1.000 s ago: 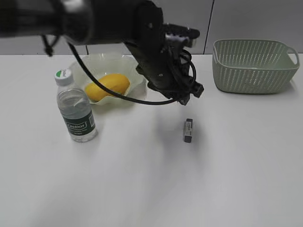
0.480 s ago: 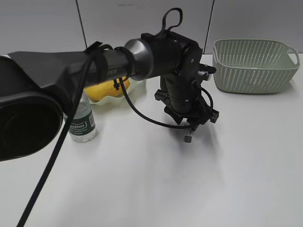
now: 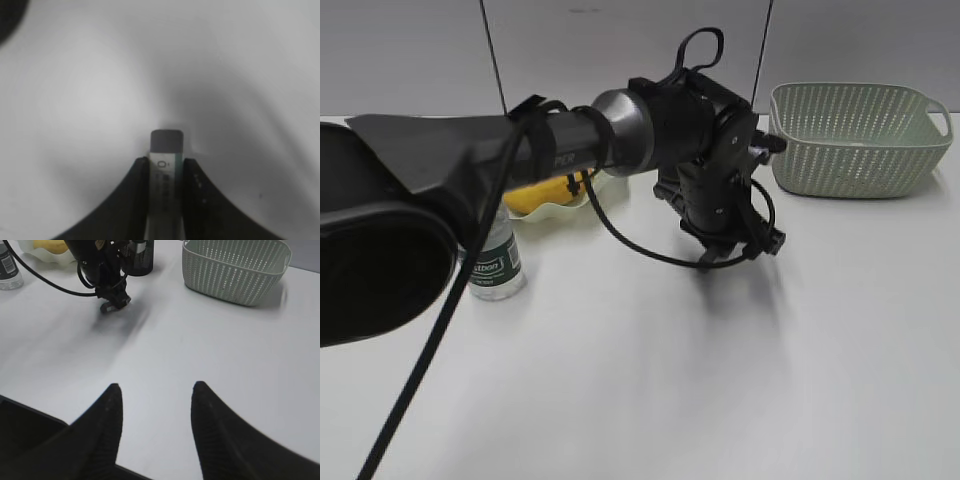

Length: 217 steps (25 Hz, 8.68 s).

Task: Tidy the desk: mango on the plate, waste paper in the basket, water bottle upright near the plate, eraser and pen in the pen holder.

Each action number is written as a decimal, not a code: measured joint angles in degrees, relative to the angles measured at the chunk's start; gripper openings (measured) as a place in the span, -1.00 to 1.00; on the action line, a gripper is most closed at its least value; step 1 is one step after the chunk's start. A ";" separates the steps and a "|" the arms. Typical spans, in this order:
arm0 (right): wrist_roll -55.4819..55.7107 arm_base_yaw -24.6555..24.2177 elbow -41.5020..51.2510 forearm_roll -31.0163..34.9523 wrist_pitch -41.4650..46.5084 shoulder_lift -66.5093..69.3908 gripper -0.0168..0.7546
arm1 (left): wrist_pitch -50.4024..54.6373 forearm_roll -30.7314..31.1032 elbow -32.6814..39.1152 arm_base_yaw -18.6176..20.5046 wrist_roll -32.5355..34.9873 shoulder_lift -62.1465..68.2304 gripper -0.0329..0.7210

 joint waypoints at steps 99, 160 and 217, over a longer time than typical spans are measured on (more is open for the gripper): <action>1.14 -29.12 0.00 0.20 0.04 -0.17 0.50 | 6.95 2.85 93.73 39.98 1.96 -144.93 0.07; 1.14 -29.12 0.00 0.20 0.04 -0.17 0.50 | 6.95 2.85 93.73 39.98 1.96 -144.93 -0.07; 1.14 -29.12 0.00 0.20 0.04 -0.17 0.50 | 6.95 2.85 93.73 39.98 1.96 -144.93 -0.07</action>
